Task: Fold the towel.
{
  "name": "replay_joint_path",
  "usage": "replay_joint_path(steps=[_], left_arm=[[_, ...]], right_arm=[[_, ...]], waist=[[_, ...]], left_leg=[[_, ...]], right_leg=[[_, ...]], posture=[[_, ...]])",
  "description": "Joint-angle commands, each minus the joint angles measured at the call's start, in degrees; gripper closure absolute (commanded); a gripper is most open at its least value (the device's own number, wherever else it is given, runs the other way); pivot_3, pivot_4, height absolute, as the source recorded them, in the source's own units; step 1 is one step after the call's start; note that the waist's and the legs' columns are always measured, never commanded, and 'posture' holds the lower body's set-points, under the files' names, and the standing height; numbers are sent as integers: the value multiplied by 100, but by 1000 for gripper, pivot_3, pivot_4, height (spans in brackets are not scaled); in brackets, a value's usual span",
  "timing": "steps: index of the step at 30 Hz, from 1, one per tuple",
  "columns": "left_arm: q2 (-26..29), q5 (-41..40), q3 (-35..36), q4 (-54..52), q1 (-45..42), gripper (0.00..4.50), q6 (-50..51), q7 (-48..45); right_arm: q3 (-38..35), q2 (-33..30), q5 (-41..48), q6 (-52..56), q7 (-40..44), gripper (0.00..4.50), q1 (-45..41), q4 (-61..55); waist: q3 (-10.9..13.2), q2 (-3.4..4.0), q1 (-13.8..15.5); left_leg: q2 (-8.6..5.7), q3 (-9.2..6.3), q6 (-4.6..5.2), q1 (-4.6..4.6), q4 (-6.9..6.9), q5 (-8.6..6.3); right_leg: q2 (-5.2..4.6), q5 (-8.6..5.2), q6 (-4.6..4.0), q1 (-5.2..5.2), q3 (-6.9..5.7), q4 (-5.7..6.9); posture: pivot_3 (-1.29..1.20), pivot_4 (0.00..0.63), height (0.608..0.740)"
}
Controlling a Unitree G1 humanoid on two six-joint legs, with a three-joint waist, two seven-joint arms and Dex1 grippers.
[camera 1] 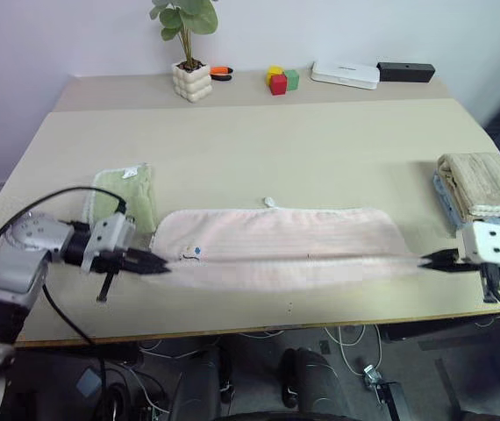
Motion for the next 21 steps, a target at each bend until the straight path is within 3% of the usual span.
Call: replay_joint_path(steps=[1, 4, 10, 21], left_arm=[[-265, 357, 171, 846, -589, 4482, -468, 234], [-690, 644, 172, 1797, -1232, 4482, -866, 549], [-1060, 1042, 112, 2677, -1693, 4482, -1331, 701], [-1262, 1281, 169, 3063, -1836, 4482, -1378, 898]], right_arm=[[159, 216, -346, -351, -452, 4500, -548, 461], [429, 457, -738, -679, -835, 4500, -1141, 895], [784, 738, -1215, -1098, -1305, 4500, -1874, 1516], [1146, 920, -1623, -1475, -1730, 4500, -2402, 2296]], waist=[[0, 0, -17], [1, -1, -19], [1, -2, -31], [2, -2, -27]], left_leg=[[-1, 5, -17, 0, 0, 11], [-3, 10, -19, 2, 2, 13], [-2, 17, -33, 0, 0, 22], [0, 17, -36, 0, 0, 24]], right_leg=[[0, 7, 12, -1, 1, 1], [3, 8, 14, -2, 1, 6], [7, 9, 18, -4, 1, 7], [9, 9, 18, -2, 1, 9]], posture=[[0, 150, 740], [0, 150, 740], [0, 150, 740], [0, 150, 740]])
